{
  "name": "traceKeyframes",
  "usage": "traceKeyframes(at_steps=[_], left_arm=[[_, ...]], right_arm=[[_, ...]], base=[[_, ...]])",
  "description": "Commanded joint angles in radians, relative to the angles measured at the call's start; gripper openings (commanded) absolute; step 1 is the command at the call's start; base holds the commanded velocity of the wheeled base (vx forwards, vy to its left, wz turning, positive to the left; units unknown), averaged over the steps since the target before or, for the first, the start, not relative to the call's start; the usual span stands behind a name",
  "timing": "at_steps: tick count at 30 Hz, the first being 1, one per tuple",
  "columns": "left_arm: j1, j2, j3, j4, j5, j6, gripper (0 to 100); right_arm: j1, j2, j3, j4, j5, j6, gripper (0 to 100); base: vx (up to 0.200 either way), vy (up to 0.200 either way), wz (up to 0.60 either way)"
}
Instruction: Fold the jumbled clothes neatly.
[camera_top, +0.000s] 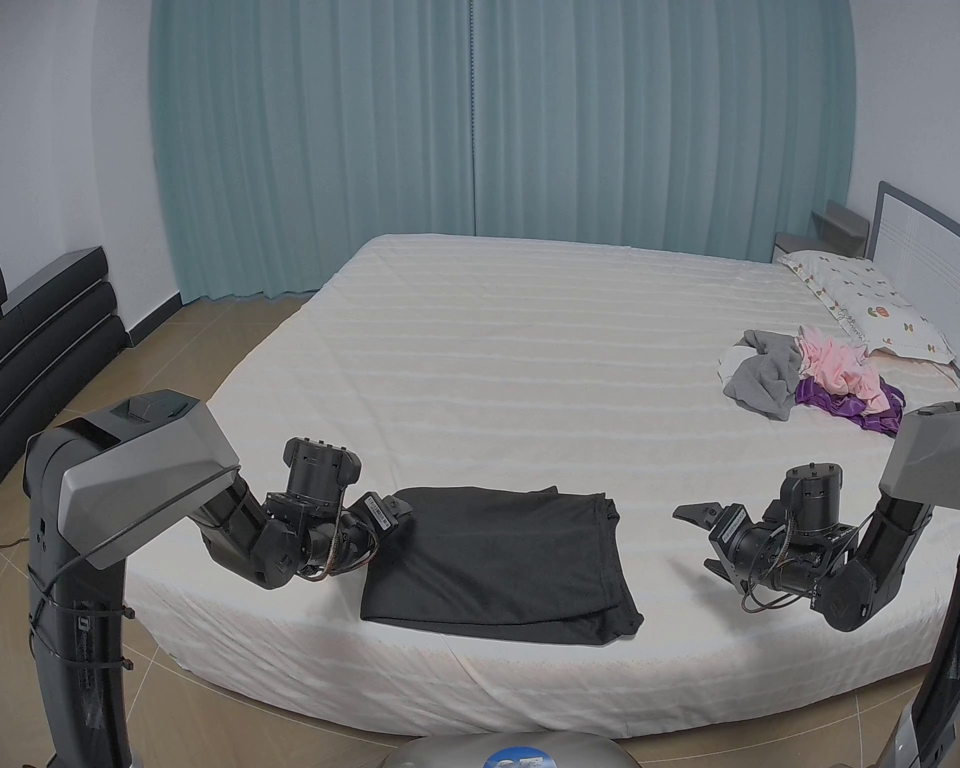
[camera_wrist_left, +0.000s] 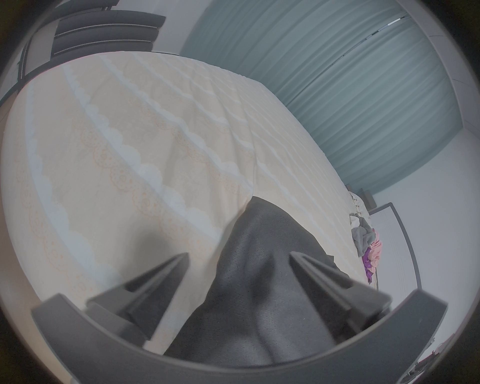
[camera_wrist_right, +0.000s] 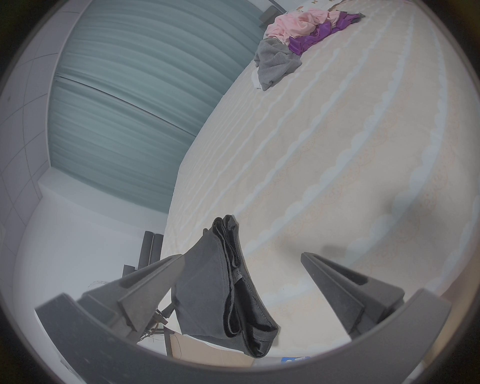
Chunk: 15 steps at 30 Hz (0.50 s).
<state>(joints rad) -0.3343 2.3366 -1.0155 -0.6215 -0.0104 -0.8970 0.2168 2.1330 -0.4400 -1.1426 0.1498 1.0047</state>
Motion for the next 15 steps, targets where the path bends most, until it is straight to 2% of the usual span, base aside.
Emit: traceKeyframes(at_steps=[1,5,10,13,15], left_arm=[[0.000,-0.020,0.026,-0.001,0.000,0.000,100],[0.009,-0.069,0.057,-0.003,0.000,-0.006,100],[0.040,-0.269,0.147,-0.007,-0.002,-0.046,100],[0.057,-0.361,0.184,-0.009,0.001,-0.062,100],[0.078,-0.477,0.226,-0.011,0.018,-0.059,100]], right_arm=[[0.003,-0.004,0.003,0.000,-0.001,0.014,100],[0.001,-0.038,0.017,-0.005,-0.003,0.020,100],[-0.013,-0.191,0.076,-0.009,-0.009,0.006,100],[-0.027,-0.294,0.109,-0.003,-0.018,-0.015,100],[-0.070,-0.433,0.155,0.004,-0.022,-0.064,100]], base=[[0.000,0.000,0.00],[0.000,0.000,0.00],[0.000,0.000,0.00],[0.000,0.000,0.00],[0.000,0.000,0.00]])
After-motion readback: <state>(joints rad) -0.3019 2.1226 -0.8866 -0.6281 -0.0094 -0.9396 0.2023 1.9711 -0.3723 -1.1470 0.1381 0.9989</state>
